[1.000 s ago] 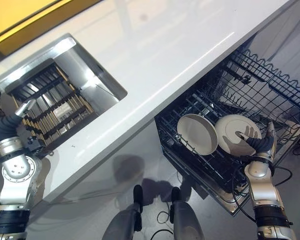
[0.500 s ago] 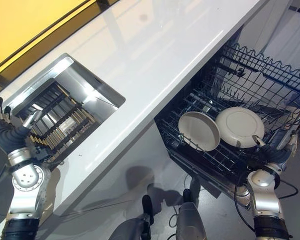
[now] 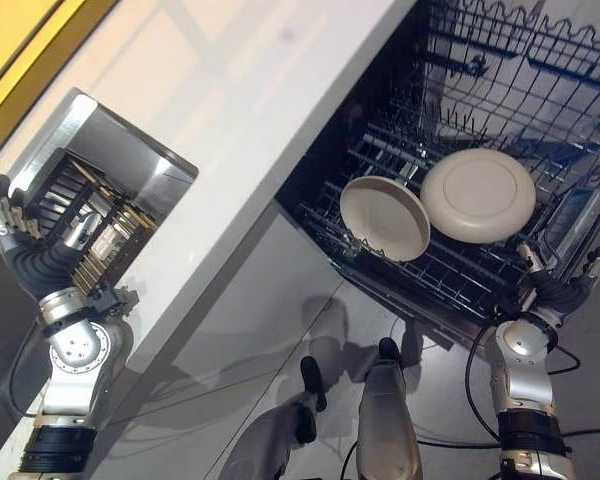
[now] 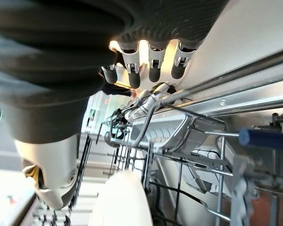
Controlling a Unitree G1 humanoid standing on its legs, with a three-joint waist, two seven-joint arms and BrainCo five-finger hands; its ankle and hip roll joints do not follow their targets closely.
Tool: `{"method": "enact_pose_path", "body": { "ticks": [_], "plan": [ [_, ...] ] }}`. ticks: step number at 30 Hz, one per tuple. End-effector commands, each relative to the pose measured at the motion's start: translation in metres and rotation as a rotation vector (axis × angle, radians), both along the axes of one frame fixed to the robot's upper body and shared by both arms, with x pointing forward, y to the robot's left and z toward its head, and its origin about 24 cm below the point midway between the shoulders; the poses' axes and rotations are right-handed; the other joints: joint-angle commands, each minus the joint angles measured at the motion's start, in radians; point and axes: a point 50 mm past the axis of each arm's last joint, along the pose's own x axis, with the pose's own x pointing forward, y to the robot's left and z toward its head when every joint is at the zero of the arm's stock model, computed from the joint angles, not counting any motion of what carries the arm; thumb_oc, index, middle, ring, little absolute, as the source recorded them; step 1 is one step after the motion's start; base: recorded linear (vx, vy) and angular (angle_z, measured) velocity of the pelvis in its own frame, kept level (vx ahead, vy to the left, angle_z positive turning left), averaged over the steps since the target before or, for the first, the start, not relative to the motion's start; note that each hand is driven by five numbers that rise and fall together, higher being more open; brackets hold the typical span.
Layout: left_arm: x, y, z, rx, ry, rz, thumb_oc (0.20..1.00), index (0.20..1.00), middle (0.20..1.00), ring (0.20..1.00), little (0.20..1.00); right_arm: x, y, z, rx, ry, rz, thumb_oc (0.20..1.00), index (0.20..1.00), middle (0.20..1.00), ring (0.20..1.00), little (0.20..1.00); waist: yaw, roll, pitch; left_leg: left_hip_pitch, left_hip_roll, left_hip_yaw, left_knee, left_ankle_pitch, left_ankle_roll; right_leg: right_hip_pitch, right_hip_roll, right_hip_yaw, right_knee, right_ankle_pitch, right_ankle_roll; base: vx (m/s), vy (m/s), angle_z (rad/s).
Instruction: Pick up plates and place into dishwasher.
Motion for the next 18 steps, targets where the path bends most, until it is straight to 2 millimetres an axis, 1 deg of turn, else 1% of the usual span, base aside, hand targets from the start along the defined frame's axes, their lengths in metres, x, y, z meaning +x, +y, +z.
{"method": "enact_pose_path", "body": {
  "ticks": [1,5,7,8,10,13,16,18],
  "plan": [
    [0.003,-0.003,0.013,-0.01,-0.082,0.022,1.0,1.0,1.0,1.0,1.0,0.008,0.003,0.023,0.013,-0.167,0.077,1.0,1.0,1.0,1.0,1.0,-0.027,-0.023,0.037,-0.075,-0.014,-0.037,0.25,-0.074,0.022,0.045,-0.04,0.052,-0.155,0.132,-0.001,-0.05,0.003,-0.06],
    [0.006,-0.008,0.017,-0.012,-0.087,0.004,1.0,1.0,1.0,1.0,1.0,0.023,0.01,0.04,-0.019,-0.206,0.167,1.0,1.0,1.0,1.0,1.0,-0.02,-0.007,0.066,-0.128,-0.033,-0.052,0.3,-0.082,0.026,-0.008,-0.045,0.063,-0.111,0.126,-0.003,-0.01,0.012,-0.01],
    [0.007,-0.011,0.019,-0.011,-0.093,-0.002,1.0,1.0,1.0,1.0,1.0,0.031,0.016,0.048,-0.049,-0.214,0.213,1.0,1.0,1.0,1.0,1.0,-0.016,-0.002,0.081,-0.152,-0.037,-0.058,0.318,-0.077,0.026,-0.028,-0.042,0.068,-0.098,0.125,-0.006,0.0,0.029,-0.03],
    [0.007,-0.011,0.02,-0.01,-0.095,-0.001,1.0,1.0,1.0,1.0,1.0,0.032,0.017,0.049,-0.052,-0.214,0.217,1.0,1.0,1.0,1.0,1.0,-0.016,-0.002,0.081,-0.155,-0.037,-0.058,0.321,-0.077,0.026,-0.031,-0.042,0.068,-0.096,0.125,-0.006,0.0,0.0,0.0],
    [0.008,-0.013,0.024,-0.006,-0.103,-0.007,1.0,1.0,1.0,1.0,1.0,0.041,0.022,0.054,-0.06,-0.215,0.249,1.0,1.0,1.0,1.0,1.0,-0.008,-0.001,0.094,-0.18,-0.039,-0.06,0.337,-0.073,0.026,-0.053,-0.042,0.068,-0.08,0.124,-0.008,0.0,0.002,-0.03],
    [0.01,-0.015,0.028,0.0,-0.107,-0.013,1.0,1.0,1.0,1.0,1.0,0.048,0.027,0.054,-0.056,-0.202,0.3,1.0,1.0,1.0,1.0,1.0,0.002,-0.002,0.099,-0.213,-0.04,-0.063,0.356,-0.071,0.028,-0.082,-0.044,0.063,-0.063,0.123,-0.008,0.0,0.0,0.0],
    [0.012,-0.016,0.033,0.012,-0.111,-0.02,1.0,1.0,1.0,1.0,1.0,0.059,0.04,0.052,-0.042,-0.176,0.386,1.0,1.0,1.0,1.0,1.0,0.02,-0.008,0.099,-0.256,-0.046,-0.072,0.375,-0.076,0.034,-0.116,-0.045,0.058,-0.049,0.127,-0.007,-0.01,-0.031,0.07],
    [0.013,-0.017,0.035,0.019,-0.114,-0.022,1.0,1.0,1.0,1.0,1.0,0.063,0.047,0.047,-0.028,-0.157,0.425,1.0,1.0,1.0,1.0,1.0,0.029,-0.012,0.099,-0.278,-0.049,-0.078,0.383,-0.078,0.037,-0.133,-0.045,0.055,-0.044,0.13,-0.006,-0.01,-0.04,0.04]
  ]
}}
